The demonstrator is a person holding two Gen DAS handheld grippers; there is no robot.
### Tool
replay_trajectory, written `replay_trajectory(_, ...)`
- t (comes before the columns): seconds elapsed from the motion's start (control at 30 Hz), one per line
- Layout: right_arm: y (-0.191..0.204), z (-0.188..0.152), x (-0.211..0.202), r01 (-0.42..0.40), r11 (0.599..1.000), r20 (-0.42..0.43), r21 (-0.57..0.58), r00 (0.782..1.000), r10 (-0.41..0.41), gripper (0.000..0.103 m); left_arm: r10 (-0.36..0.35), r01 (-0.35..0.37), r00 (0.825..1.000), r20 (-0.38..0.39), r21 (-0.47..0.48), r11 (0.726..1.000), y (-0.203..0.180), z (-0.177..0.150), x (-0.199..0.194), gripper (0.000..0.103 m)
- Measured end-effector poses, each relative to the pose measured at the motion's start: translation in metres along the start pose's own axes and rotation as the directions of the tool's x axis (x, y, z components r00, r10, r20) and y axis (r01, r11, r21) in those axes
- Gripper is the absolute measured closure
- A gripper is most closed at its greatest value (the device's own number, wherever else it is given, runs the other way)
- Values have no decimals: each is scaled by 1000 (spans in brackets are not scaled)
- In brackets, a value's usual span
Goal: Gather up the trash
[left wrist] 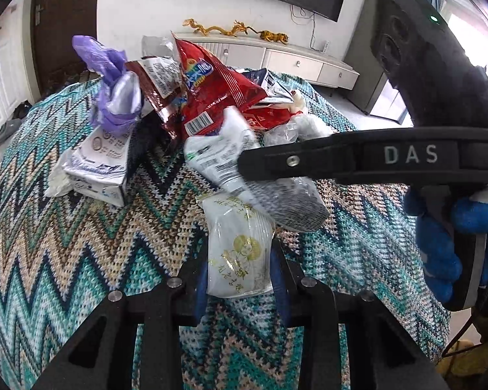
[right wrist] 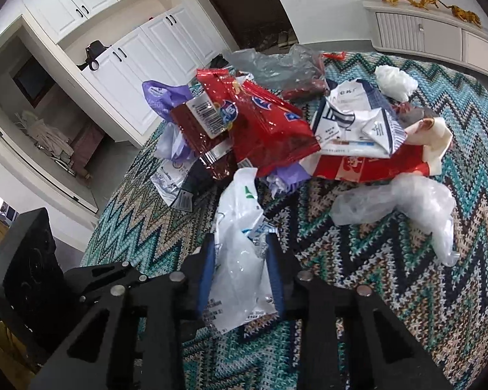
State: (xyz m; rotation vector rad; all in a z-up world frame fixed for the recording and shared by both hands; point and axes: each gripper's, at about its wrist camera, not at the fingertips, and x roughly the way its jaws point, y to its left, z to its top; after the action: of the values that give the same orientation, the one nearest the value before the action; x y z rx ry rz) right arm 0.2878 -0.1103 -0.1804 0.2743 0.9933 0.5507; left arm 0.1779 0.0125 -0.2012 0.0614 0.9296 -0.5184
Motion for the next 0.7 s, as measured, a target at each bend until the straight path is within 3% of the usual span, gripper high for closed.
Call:
replay_trajectory(0.4, 35, -27, -92, 71, 997, 161, -37, 985, -64, 83, 36, -34, 992, 120, -23, 999, -12, -28, -78, 78)
replay_trajectory(0.6, 30, -45, -161, 150, 989, 278, -6, 950, -143, 83, 37, -37, 981, 190, -4, 999, -28, -29, -116, 79)
replay_trajectory(0.7, 22, -57, -197, 198, 980, 345, 27, 918, -195, 83, 32, -36, 980, 197, 19, 999, -46, -4, -112, 79)
